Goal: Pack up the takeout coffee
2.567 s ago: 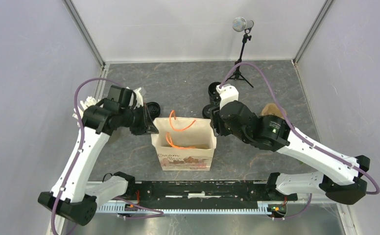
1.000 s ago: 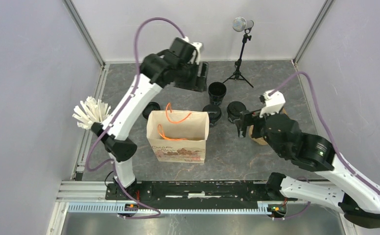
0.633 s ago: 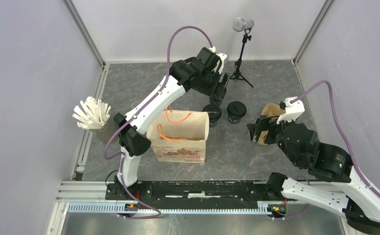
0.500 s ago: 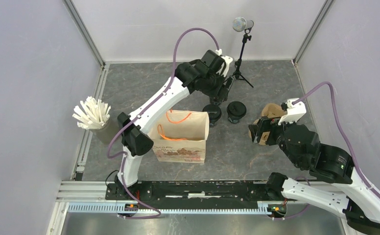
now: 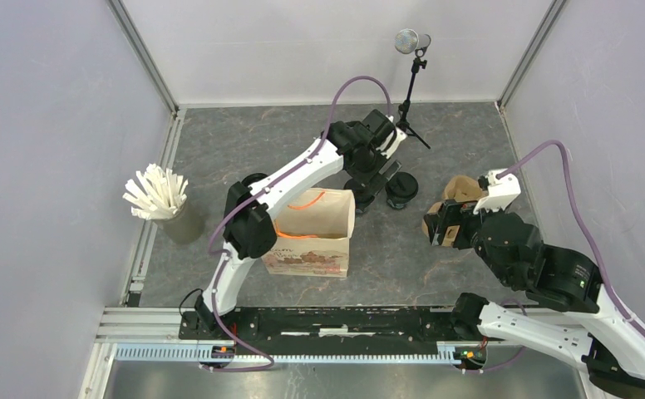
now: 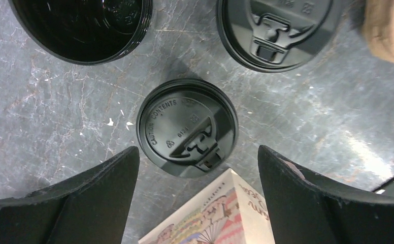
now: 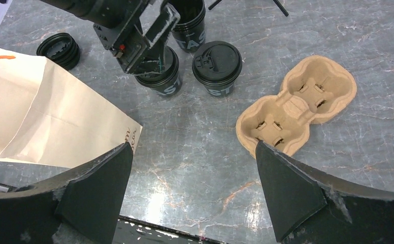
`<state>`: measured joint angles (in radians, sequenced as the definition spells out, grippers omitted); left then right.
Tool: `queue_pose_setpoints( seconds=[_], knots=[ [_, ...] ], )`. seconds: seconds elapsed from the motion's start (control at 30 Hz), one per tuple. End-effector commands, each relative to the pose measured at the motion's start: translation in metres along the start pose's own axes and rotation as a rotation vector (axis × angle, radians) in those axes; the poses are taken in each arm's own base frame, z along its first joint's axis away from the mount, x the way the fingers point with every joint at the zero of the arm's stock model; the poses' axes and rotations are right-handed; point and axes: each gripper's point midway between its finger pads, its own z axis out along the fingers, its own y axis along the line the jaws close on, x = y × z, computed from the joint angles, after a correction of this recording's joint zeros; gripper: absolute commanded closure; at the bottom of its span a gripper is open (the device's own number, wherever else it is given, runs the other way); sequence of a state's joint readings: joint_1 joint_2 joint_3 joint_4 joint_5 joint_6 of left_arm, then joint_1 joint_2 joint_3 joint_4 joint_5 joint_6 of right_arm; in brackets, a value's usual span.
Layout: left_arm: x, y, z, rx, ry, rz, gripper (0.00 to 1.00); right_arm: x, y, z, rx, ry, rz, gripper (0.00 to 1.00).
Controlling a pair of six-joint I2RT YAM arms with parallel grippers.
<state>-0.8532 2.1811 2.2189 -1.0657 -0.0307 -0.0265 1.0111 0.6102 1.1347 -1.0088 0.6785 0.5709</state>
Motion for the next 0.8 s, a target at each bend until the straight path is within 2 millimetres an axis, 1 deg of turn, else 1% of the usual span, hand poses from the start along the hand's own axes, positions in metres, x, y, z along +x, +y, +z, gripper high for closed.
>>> queue_pose_setpoints(
  seconds=[0.0,0.17,0.27,0.37,0.53,0.6,0.7,0.77],
  knots=[
    [0.004,0.016,0.016,-0.061,0.026,0.119,0.07,-0.011,0.001,-0.002,0.011,-0.014,0.019,0.02],
    [0.004,0.023,0.023,-0.088,0.032,0.138,0.07,-0.013,-0.001,-0.004,0.016,-0.015,0.017,0.03],
    [0.009,0.026,0.027,-0.089,0.062,0.123,0.08,-0.013,-0.004,-0.006,0.024,-0.019,0.026,0.03],
    [0.017,0.024,0.031,-0.072,0.089,0.129,0.08,-0.010,-0.008,-0.007,0.033,-0.018,0.033,0.02],
    [0.023,0.020,0.036,-0.040,0.113,0.128,0.08,-0.006,-0.012,-0.008,0.037,-0.019,0.048,0.03],
    [0.024,0.022,0.037,-0.041,0.122,0.126,0.08,-0.006,-0.013,-0.009,0.040,-0.018,0.046,0.02],
    [0.020,0.022,0.029,-0.047,0.108,0.115,0.09,-0.005,-0.014,-0.009,0.044,-0.015,0.039,0.03],
    [0.014,0.020,0.023,-0.036,0.084,0.106,0.12,-0.004,-0.014,-0.009,0.046,-0.012,0.036,0.03]
  ],
)
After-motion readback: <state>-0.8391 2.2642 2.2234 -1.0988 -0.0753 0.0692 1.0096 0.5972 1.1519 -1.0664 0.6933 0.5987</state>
